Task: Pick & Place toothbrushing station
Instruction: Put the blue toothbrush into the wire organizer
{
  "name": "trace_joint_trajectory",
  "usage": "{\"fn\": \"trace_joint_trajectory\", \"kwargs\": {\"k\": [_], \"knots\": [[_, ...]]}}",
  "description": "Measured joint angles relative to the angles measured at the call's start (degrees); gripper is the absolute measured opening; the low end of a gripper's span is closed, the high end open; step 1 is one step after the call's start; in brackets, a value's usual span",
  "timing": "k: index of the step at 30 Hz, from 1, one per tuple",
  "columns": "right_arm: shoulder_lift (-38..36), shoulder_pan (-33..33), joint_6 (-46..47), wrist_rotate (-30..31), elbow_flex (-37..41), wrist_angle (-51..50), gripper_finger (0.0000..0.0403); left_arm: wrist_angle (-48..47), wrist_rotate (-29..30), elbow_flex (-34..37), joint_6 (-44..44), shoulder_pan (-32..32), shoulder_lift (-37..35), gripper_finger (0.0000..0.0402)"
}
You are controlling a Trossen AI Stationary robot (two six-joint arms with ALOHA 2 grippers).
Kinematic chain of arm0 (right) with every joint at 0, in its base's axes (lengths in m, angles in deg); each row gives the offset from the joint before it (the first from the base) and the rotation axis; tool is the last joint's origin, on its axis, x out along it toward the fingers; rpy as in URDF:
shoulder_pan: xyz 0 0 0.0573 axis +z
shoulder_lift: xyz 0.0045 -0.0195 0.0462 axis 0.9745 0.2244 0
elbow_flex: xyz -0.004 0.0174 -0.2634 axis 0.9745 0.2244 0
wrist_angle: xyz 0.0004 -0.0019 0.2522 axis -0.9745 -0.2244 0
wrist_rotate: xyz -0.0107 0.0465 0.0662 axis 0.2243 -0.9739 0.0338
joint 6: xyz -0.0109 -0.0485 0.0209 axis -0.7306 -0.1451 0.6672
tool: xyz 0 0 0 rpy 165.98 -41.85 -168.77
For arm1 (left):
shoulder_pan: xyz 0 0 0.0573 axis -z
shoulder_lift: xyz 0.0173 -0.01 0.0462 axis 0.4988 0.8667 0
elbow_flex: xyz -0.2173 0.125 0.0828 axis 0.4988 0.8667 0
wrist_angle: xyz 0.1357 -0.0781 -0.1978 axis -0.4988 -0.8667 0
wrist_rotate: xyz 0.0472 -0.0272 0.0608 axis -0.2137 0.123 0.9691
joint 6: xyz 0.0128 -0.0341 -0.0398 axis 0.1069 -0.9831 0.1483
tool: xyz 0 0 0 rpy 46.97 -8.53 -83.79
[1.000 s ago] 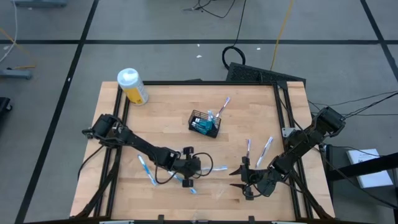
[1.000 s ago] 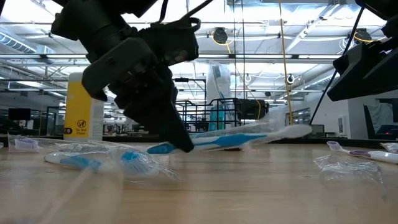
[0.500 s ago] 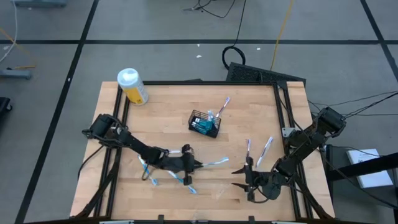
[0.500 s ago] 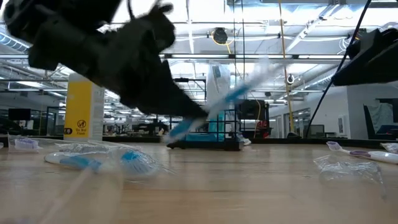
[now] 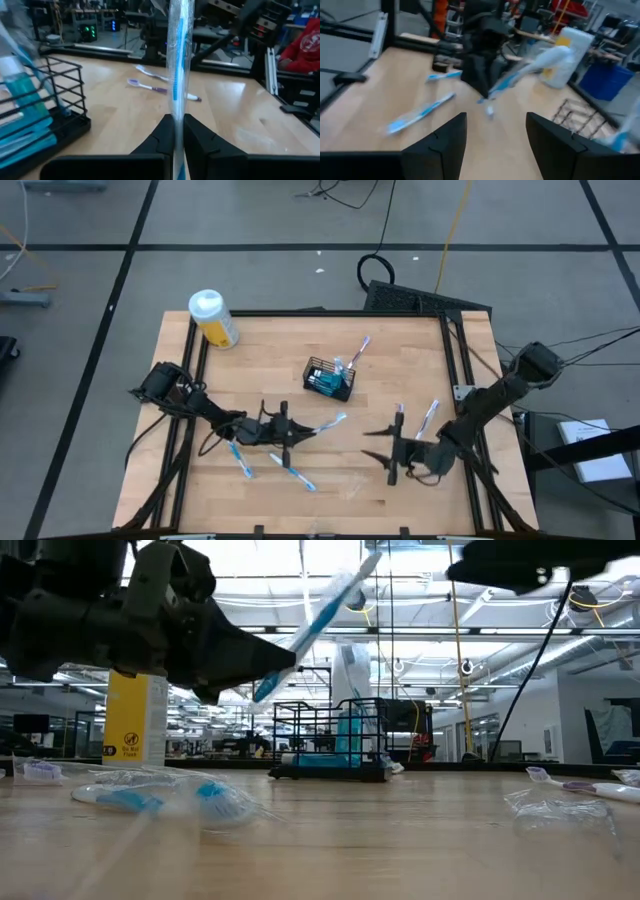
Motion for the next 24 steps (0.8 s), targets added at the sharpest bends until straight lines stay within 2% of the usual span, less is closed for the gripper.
{"fn": "trace_joint_trajectory", "kwargs": {"k": [6, 12, 18, 24], "knots": [[-8.22, -10.15, -1.15, -15.2, -0.02, -3.64, 0.0191, 1.96, 0.64, 0.81, 1.33, 0.07, 0.0, 0.0018], [-8.88, -19.03, 1.94, -29.59, -0.02, -3.92, 0.016, 2.07, 0.81, 0.81, 2.29, 0.16, 0.02, 0.0018], [-8.38, -22.78, 1.89, -36.33, 0.0, -2.19, 0.0142, 2.05, 0.8, 0.81, 2.3, 0.13, 0.02, 0.0018], [-8.36, -26.02, 4.6, -42.43, -0.02, -2.96, 0.0155, 1.61, 0.78, 0.81, 2.16, -0.1, 0.02, 0.0018]]}}
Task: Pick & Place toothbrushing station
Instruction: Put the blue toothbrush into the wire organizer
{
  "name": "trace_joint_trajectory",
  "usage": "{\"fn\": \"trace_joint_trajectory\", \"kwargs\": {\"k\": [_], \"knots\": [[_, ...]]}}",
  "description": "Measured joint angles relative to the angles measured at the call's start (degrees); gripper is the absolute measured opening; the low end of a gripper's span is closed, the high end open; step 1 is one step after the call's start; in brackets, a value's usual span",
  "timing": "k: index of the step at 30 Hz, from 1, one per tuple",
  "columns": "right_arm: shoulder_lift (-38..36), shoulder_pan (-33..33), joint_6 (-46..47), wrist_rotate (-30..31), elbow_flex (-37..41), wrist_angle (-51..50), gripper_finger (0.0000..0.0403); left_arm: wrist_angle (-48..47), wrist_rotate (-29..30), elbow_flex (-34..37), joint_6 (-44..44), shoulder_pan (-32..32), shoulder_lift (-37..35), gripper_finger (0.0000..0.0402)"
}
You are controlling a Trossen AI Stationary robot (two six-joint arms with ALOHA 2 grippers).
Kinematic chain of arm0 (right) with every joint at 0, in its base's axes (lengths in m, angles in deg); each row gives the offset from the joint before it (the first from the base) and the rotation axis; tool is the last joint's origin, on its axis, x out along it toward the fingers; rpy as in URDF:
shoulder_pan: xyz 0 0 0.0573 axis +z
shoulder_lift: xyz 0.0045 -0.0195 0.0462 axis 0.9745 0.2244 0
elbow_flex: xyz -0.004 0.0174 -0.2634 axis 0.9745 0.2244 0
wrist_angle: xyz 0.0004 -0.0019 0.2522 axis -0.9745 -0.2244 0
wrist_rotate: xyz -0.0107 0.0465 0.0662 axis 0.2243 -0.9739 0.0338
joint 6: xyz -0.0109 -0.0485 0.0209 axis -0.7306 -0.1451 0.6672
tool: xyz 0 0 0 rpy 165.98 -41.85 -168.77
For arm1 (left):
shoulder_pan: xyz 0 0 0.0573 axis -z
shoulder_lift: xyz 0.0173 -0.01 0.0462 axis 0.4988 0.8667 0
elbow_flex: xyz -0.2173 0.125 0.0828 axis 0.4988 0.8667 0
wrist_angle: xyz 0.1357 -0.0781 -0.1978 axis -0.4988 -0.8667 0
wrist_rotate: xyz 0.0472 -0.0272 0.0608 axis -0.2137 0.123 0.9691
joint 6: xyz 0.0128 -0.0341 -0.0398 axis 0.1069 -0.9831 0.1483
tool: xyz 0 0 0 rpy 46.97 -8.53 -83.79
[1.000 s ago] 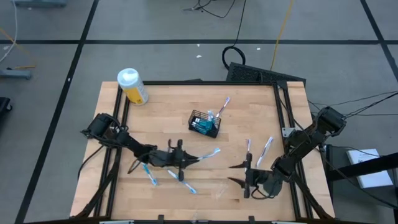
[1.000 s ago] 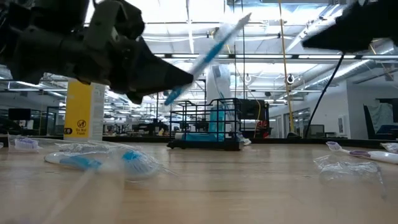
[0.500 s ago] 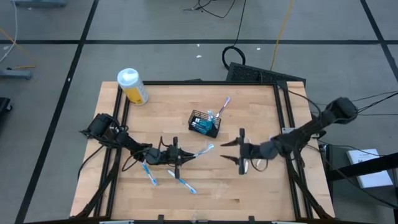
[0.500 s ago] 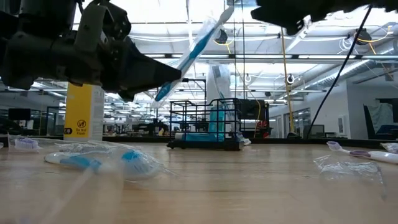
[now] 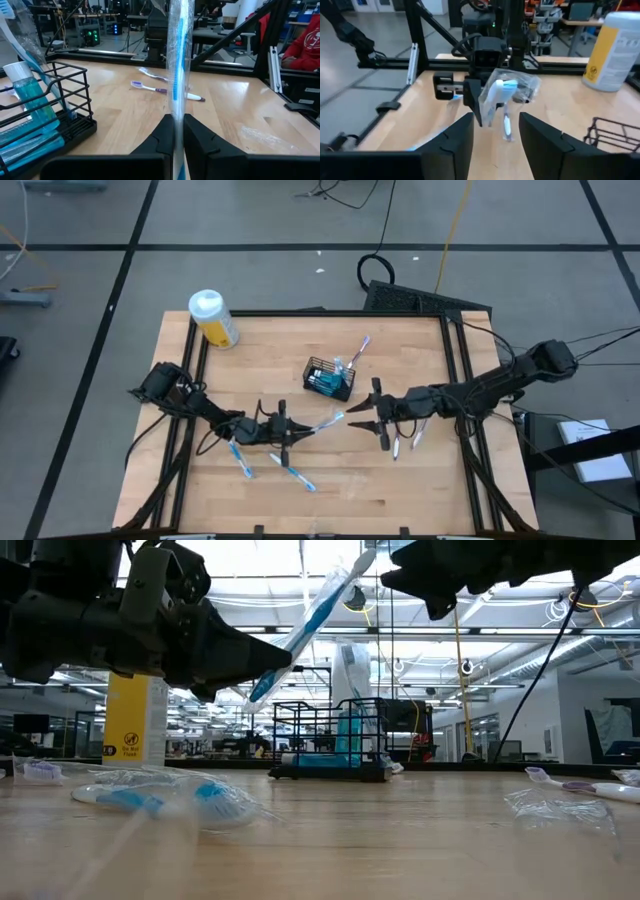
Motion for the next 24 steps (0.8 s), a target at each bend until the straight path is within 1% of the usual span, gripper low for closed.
{"fn": "trace_joint_trajectory", "kwargs": {"k": [5, 9, 14, 18, 24], "knots": [[0.0, -2.11, 0.98, -1.67, 0.0, -0.75, 0.0174, -0.42, -0.63, 0.0, -0.71, -0.63, 0.0, 0.0018], [0.0, -3.29, 0.99, -2.39, 0.0, -0.7, 0.0182, -0.63, -0.66, 0.0, -1.08, -0.64, 0.0, 0.0018], [0.0, -4.63, 0.74, -3.34, 0.0, 0.57, 0.0182, -0.72, -0.86, 0.0, -1.12, -0.68, 0.0, 0.0018], [0.0, -5.73, 0.77, -5.8, -0.7, 0.19, 0.0181, -0.83, -0.86, -0.02, -1.19, -0.82, 0.0, 0.0018], [0.0, -6.21, 0.62, -7.32, -1.58, 0.18, 0.018, -1.44, -1.14, -0.02, -1.78, -1.36, 0.0, 0.0018]]}}
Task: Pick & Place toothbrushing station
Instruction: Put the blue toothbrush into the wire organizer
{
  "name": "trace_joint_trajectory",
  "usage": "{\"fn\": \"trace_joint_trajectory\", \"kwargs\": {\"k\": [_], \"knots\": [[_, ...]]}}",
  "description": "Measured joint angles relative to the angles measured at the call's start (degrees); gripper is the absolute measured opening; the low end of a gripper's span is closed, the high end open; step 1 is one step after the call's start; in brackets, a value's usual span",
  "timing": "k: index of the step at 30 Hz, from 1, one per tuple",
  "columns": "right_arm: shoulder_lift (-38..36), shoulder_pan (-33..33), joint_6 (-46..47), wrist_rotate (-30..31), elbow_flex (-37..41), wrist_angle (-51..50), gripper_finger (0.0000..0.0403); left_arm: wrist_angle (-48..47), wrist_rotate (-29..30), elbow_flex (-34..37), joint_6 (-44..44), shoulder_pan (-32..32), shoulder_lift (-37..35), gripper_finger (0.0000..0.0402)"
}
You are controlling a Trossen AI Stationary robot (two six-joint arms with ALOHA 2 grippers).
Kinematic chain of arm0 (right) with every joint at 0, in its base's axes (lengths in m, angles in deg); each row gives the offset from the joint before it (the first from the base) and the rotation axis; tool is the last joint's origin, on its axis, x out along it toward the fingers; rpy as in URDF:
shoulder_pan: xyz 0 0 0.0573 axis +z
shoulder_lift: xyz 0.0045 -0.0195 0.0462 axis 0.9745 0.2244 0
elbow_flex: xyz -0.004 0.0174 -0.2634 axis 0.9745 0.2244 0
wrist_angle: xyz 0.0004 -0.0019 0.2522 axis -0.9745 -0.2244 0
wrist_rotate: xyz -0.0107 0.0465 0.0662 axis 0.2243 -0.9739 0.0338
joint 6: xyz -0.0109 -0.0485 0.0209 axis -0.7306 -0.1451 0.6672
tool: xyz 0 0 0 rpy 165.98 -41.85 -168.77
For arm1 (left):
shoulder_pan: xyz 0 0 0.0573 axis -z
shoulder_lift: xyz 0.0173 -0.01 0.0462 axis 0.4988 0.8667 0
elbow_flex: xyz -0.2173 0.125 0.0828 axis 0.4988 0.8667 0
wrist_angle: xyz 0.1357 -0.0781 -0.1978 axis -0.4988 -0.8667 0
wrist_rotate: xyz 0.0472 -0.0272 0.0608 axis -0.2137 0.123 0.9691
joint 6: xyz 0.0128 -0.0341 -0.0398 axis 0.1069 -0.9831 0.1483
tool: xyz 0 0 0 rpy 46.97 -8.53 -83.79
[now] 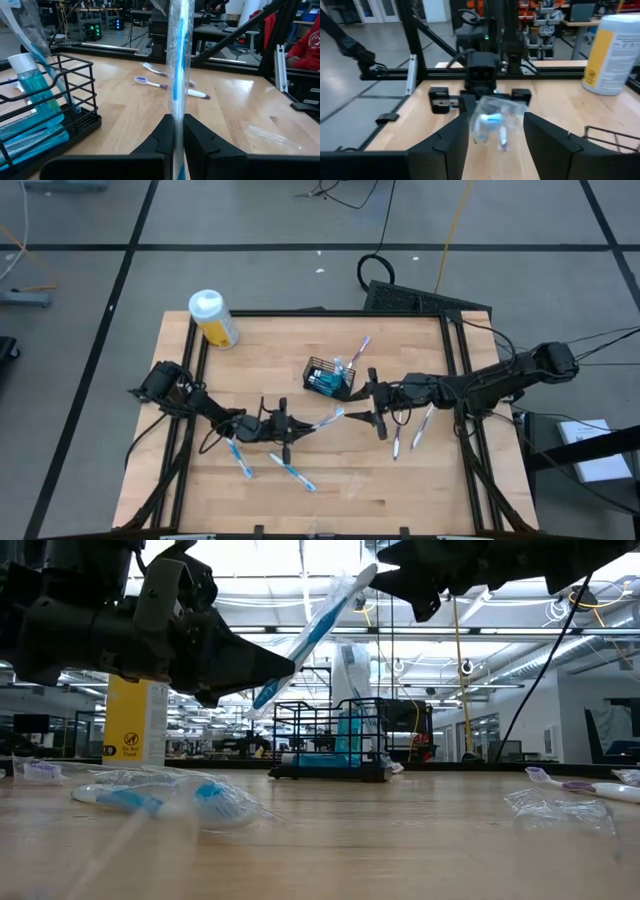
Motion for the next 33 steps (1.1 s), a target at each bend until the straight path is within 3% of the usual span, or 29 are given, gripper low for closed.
{"fn": "trace_joint_trajectory", "kwargs": {"k": [22, 33], "knots": [[0.0, -0.01, 0.63, 0.05, -0.03, -1.76, 0.018, -0.23, -0.35, 0.0, -1.11, -0.68, 0.0, 0.0018], [3.8, -1.52, 0.62, -0.17, -0.01, 0.79, 0.018, -0.23, -1.84, -0.44, -1.18, -1.51, 0.0, 0.0018]]}}
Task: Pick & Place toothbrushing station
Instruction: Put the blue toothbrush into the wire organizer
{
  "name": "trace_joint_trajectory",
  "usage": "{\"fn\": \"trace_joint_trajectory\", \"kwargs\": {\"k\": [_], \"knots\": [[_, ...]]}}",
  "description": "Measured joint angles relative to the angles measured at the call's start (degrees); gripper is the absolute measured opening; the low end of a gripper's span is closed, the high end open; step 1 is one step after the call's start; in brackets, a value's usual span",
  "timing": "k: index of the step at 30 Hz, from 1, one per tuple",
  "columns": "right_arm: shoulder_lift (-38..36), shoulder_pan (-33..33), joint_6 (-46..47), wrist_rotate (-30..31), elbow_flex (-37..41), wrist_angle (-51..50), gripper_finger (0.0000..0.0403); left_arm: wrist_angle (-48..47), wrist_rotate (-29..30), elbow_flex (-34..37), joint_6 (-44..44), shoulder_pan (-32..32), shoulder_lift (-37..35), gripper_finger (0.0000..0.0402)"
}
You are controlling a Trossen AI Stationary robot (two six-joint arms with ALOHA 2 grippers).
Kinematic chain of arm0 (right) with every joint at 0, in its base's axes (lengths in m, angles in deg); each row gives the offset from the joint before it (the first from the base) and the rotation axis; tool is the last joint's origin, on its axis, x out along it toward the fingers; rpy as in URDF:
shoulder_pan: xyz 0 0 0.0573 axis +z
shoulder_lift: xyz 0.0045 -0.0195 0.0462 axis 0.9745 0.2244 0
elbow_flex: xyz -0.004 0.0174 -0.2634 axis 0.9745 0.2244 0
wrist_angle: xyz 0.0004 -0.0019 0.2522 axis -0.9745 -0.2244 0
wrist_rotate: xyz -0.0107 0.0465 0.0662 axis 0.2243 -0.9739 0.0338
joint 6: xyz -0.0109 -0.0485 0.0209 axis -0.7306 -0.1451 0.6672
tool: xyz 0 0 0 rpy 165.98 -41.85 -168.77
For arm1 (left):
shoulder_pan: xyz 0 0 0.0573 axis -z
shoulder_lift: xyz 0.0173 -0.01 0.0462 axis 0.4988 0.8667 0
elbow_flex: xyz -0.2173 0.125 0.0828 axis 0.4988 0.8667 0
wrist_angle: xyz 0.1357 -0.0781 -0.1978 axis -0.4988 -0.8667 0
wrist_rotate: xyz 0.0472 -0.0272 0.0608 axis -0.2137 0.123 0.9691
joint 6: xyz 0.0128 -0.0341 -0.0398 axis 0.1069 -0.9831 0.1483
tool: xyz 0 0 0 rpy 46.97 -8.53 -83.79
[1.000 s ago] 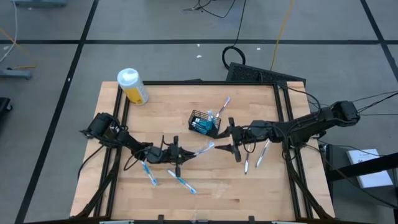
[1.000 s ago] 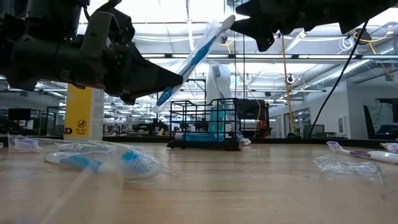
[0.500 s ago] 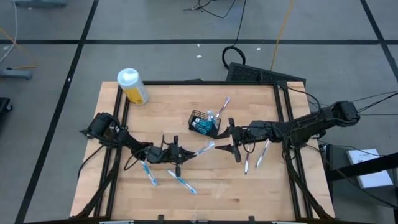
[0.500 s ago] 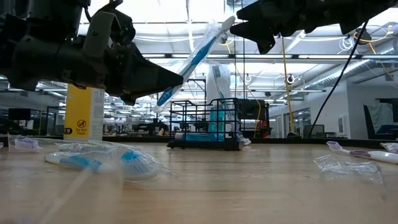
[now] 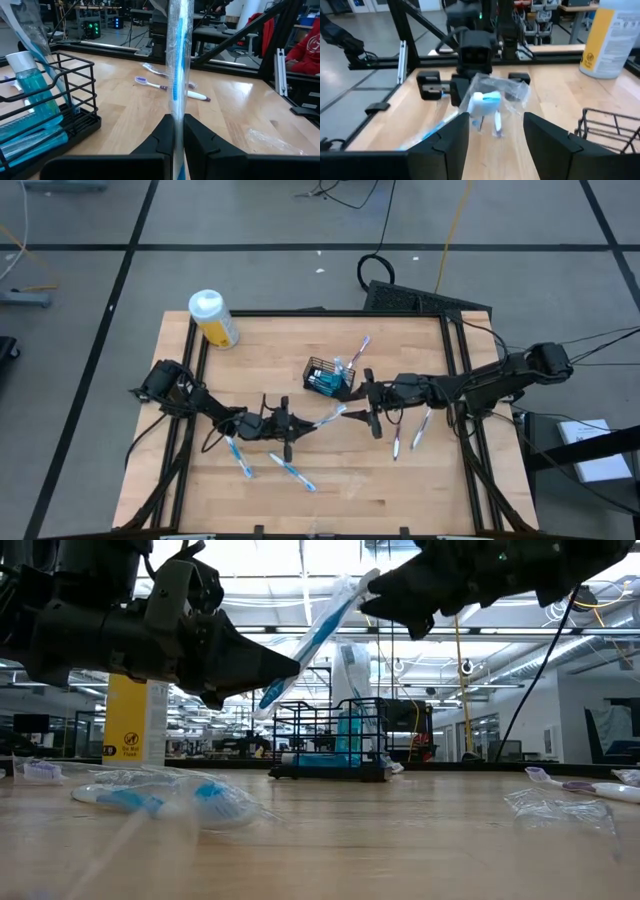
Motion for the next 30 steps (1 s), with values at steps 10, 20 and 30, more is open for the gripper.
{"fn": "trace_joint_trajectory", "kwargs": {"k": [10, 20, 30], "knots": [[-0.03, 0.0, 0.04, -0.15, 0.0, 0.62, 0.0172, -0.5, -0.09, 0.02, -0.07, 0.02, 0.02, 0.0018], [-0.02, 0.0, 0.38, -1.6, 0.0, 1.78, 0.0171, -0.52, -0.04, 0.02, -0.31, 0.02, 0.02, 0.0018], [-0.04, -0.01, 0.39, -1.65, 0.0, 1.67, 0.0171, -0.48, 0.02, 0.02, -0.37, 0.02, 0.02, 0.0018]]}}
